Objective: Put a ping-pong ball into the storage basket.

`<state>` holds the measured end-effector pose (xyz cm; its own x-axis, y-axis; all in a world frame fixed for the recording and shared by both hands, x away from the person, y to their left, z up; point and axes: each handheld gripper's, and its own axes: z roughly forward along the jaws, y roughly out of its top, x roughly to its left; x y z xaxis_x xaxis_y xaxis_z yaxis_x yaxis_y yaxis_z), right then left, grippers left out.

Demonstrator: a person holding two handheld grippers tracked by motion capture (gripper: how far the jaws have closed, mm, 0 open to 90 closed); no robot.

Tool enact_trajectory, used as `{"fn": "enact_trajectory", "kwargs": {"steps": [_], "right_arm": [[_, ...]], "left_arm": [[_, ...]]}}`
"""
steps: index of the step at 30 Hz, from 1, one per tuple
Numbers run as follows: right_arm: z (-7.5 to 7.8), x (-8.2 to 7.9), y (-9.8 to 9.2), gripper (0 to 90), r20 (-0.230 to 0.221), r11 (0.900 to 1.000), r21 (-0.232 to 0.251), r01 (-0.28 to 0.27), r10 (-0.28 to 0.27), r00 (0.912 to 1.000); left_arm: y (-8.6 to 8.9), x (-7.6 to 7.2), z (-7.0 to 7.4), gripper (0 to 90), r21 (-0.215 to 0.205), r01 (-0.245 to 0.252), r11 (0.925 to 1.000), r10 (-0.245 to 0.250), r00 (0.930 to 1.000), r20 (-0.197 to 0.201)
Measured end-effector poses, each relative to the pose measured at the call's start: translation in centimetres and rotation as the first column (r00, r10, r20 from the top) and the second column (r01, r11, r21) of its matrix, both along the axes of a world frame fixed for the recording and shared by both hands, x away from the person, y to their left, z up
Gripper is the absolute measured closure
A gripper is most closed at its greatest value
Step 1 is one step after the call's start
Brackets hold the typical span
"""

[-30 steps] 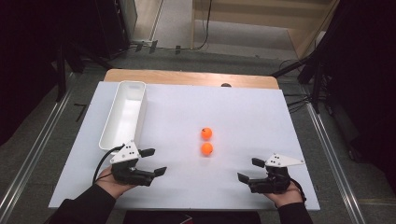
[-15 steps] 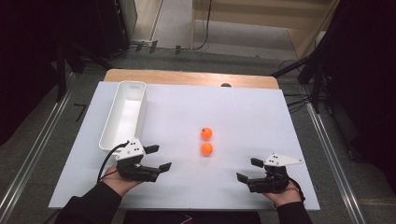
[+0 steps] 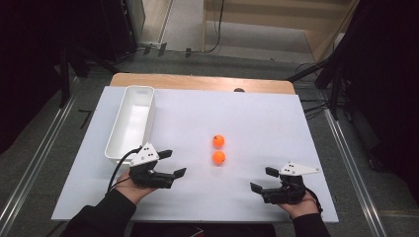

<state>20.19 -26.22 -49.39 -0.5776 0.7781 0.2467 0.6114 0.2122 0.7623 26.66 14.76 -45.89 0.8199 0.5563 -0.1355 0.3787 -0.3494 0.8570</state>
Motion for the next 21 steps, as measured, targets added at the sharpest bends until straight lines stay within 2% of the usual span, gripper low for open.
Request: {"fn": "enact_trajectory", "kwargs": {"steps": [11,19,21], "right_arm": [[0.0,0.1,0.1,12.5,-0.001,1.0,0.0,-0.001,0.001,1.0],[0.0,0.0,0.1,12.5,0.0,1.0,-0.004,-0.002,0.002,1.0],[0.0,0.0,0.0,12.5,0.0,1.0,-0.006,-0.001,0.001,1.0]], "left_arm": [[-0.8,0.6,0.2,20.7,0.012,-0.015,0.9998,0.015,0.9999,-0.007],[-1.6,0.9,0.4,20.7,0.002,-0.024,0.9997,0.024,0.9995,0.019],[-1.9,0.9,0.4,20.7,-0.001,-0.021,0.9998,0.021,0.9997,0.014]]}}
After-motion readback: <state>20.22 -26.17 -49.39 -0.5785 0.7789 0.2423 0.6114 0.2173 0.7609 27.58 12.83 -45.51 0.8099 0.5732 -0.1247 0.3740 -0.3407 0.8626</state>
